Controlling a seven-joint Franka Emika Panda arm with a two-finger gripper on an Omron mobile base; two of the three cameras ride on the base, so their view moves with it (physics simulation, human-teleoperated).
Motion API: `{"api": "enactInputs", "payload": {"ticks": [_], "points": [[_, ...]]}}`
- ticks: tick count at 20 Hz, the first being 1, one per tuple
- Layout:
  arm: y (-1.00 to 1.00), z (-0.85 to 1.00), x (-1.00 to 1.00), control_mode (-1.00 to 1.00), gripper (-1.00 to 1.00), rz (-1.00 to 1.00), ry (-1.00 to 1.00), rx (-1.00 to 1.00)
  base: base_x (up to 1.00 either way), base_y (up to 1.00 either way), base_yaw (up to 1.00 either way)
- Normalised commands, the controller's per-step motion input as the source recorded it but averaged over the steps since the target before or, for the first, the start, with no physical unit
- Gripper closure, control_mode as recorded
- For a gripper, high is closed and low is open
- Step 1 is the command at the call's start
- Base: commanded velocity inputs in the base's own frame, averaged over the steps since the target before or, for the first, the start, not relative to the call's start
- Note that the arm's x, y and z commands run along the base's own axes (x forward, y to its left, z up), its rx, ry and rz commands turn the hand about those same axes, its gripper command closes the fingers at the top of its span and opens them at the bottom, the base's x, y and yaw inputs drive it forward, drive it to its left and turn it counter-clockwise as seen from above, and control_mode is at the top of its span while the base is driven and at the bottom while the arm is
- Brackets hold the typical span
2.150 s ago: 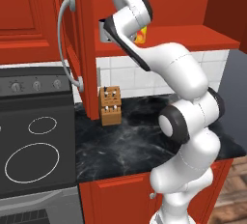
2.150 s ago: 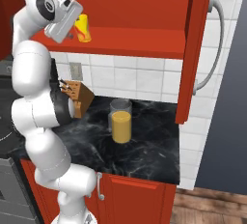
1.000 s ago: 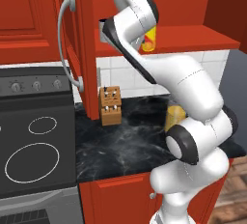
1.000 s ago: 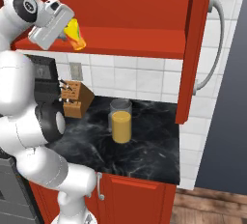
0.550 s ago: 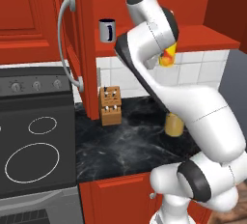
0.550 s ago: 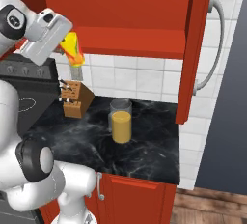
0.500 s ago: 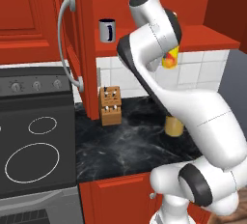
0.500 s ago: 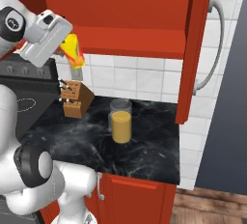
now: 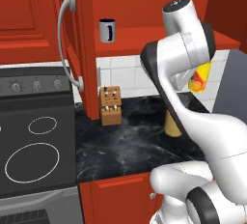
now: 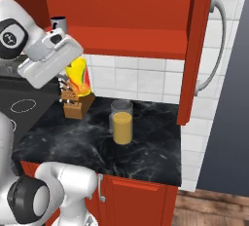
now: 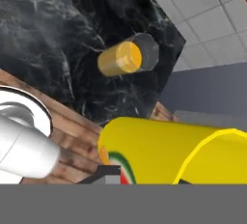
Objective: There is a tray on the dining counter. Grab the cup, mug, and pitcher and place them on the tray. The pitcher may be placed next to the tray if it cannot fit the tray.
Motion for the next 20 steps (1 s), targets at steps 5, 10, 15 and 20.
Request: {"api": "enactInputs", "payload": {"ticks": [5, 10, 15, 20], "points": [[-0.15, -0.15, -0.46, -1.00, 1.00, -0.15, 0.17, 0.12, 0.00, 0.00, 0.00], [-0.07, -0.20, -0.13, -1.00, 1.00, -0.12, 0.09, 0.04, 0.00, 0.00, 0.00], [0.00, -0.19, -0.13, -1.00, 1.00, -0.11, 0.06, 0.01, 0.00, 0.00, 0.00], [0.00, 0.00, 0.00, 1.00, 1.00, 0.00, 0.00, 0.00, -0.84, 0.00, -0.11]]}}
